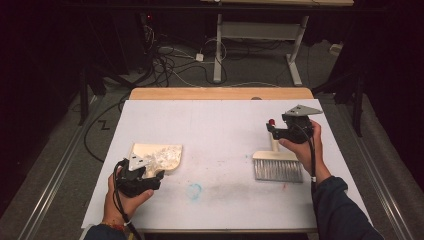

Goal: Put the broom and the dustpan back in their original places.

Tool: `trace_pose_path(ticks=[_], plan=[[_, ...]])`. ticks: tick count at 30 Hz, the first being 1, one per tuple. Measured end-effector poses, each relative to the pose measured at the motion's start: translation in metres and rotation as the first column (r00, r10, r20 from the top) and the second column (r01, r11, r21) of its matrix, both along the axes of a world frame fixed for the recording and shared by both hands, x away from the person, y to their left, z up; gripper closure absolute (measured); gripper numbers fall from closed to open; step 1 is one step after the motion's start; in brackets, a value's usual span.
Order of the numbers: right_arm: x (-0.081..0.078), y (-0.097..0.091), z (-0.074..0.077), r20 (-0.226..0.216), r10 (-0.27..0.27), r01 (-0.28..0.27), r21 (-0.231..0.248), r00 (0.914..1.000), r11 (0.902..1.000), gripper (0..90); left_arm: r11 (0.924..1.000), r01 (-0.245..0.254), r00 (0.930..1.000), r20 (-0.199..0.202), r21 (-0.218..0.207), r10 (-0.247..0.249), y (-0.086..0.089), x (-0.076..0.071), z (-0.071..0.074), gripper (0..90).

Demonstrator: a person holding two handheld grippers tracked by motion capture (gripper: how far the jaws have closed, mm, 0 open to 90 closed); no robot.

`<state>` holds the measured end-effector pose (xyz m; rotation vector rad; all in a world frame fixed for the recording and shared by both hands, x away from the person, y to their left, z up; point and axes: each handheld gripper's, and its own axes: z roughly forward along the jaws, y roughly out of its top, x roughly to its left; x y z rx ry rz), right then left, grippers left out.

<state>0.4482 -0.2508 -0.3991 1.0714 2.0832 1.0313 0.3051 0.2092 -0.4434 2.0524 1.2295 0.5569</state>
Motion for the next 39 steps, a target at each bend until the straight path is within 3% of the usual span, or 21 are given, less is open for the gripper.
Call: trace_pose_path(ticks=[6, 10, 17, 25, 39], plan=[[-0.010, 0.005, 0.005, 0.053, -0.004, 0.003, 0.012, 0.9986, 0.9999, 22.2, 0.9985, 0.039, 0.9971, 0.065, 0.038, -0.041, -0.007, -0.004, 0.001, 24.9], [-0.015, 0.006, 0.007, 0.066, -0.001, 0.000, 0.013, 0.9978, 0.9999, 20.5, 0.9974, 0.053, 0.9950, 0.083, 0.050, -0.057, -0.008, -0.006, 0.001, 24.1], [-0.023, 0.006, 0.011, 0.081, 0.005, -0.008, 0.035, 0.9967, 0.9994, 18.4, 0.9977, 0.045, 0.9898, 0.133, 0.050, -0.052, -0.007, -0.011, 0.000, 19.6], [-0.035, 0.011, 0.015, 0.101, 0.025, -0.028, 0.035, 0.9946, 0.9990, 18.2, 0.9949, 0.048, 0.9817, 0.180, 0.089, -0.063, -0.013, -0.016, -0.003, 19.5], [-0.063, 0.030, 0.024, 0.175, 0.107, -0.109, 0.000, 0.9786, 0.9940, 18.2, 0.9910, 0.088, 0.9779, 0.181, 0.100, -0.105, -0.020, -0.020, -0.006, 19.5]])
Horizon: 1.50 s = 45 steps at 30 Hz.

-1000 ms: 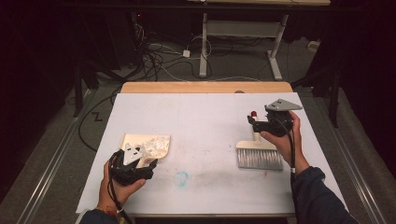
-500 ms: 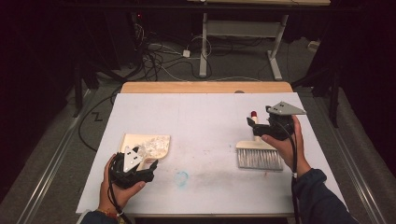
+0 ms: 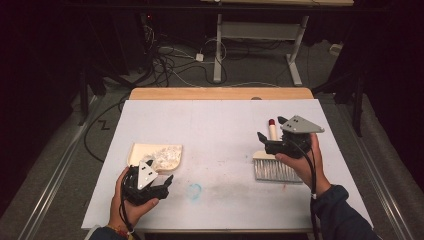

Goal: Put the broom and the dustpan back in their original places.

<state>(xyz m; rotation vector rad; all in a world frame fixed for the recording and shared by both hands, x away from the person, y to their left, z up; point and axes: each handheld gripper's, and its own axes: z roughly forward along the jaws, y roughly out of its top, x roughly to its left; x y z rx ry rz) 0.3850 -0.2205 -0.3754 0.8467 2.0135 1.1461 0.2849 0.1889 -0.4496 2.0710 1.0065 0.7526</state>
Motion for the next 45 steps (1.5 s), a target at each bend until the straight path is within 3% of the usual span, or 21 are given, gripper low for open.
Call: trace_pose_path(ticks=[14, 22, 41, 45], plan=[[-0.023, 0.001, 0.003, 0.024, 0.032, -0.031, -0.013, 0.9992, 0.9994, 18.0, 0.9994, 0.035, 0.9994, 0.001, -0.005, -0.035, -0.004, -0.003, -0.001, 19.4], [-0.033, -0.005, 0.001, 0.024, 0.049, -0.049, 0.001, 0.9985, 0.9988, 18.1, 0.9989, 0.046, 0.9990, -0.001, 0.013, -0.046, -0.007, -0.004, -0.002, 19.5], [-0.061, -0.013, -0.027, 0.053, 0.087, -0.086, -0.028, 0.9948, 0.9959, 18.6, 0.9932, 0.094, 0.9954, 0.009, 0.068, -0.095, -0.014, -0.003, -0.004, 19.4], [-0.068, -0.013, -0.037, 0.078, 0.081, -0.075, -0.071, 0.9937, 0.9946, 18.8, 0.9924, 0.099, 0.9950, 0.005, 0.073, -0.100, -0.015, -0.003, -0.005, 19.5]])
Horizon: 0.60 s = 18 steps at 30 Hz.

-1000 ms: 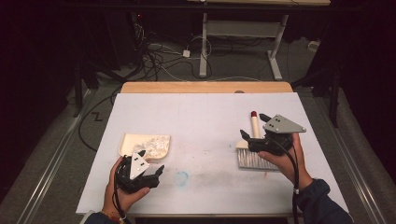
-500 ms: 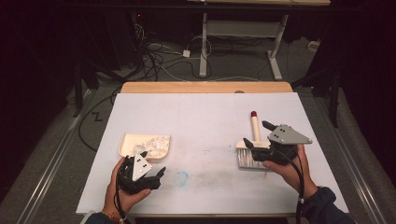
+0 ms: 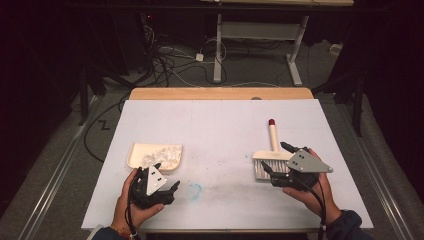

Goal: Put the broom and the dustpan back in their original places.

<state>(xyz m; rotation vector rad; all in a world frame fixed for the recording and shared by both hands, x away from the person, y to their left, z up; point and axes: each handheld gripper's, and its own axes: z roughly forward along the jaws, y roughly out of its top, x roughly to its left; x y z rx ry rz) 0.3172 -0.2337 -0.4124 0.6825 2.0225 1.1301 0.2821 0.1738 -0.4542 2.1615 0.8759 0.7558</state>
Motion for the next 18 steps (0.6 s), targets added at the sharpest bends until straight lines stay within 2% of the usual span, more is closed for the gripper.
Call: trace_pose_path(ticks=[3, 8, 15, 18], plan=[[-0.004, 0.000, -0.006, -0.013, 0.015, -0.015, -0.001, 0.9998, 0.9999, 18.8, 1.0000, 0.004, 1.0000, 0.003, -0.006, -0.004, -0.001, 0.000, 0.001, 19.5], [-0.009, -0.006, -0.014, -0.007, 0.015, -0.015, 0.000, 0.9999, 0.9999, 18.8, 0.9999, 0.011, 0.9999, -0.002, -0.006, -0.011, -0.001, 0.002, 0.000, 19.4], [-0.016, -0.023, -0.023, -0.009, -0.014, 0.014, -0.005, 0.9999, 0.9999, 19.0, 0.9997, 0.021, 0.9998, -0.006, -0.009, -0.021, -0.002, 0.003, -0.002, 19.4], [-0.019, -0.031, -0.029, -0.016, -0.028, 0.028, -0.022, 0.9995, 0.9994, 19.0, 0.9997, 0.022, 0.9997, -0.005, -0.011, -0.022, -0.003, 0.004, -0.003, 19.4]])
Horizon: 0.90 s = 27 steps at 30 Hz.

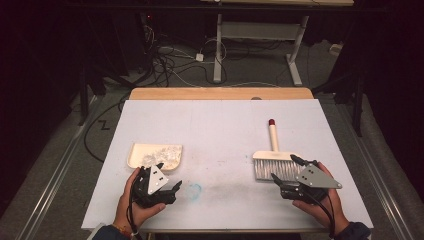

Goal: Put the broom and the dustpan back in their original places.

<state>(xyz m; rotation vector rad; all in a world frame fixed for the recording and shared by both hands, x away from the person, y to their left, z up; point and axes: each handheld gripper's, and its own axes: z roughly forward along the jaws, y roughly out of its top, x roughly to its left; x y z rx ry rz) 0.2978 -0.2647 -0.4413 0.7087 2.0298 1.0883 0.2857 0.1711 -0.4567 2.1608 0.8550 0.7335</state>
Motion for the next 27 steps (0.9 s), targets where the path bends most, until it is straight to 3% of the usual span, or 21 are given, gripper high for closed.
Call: trace_pose_path(ticks=[9, 27], plan=[[-0.011, -0.017, -0.017, -0.043, -0.014, 0.014, 0.006, 0.9990, 0.9999, 19.0, 0.9999, 0.010, 0.9999, 0.003, 0.003, -0.010, -0.003, -0.003, 0.000, 19.4], [-0.016, -0.015, -0.011, 0.002, -0.009, 0.009, 0.024, 1.0000, 0.9997, 19.1, 0.9985, 0.037, 0.9992, 0.016, 0.040, -0.038, -0.007, -0.005, -0.001, 19.4]])
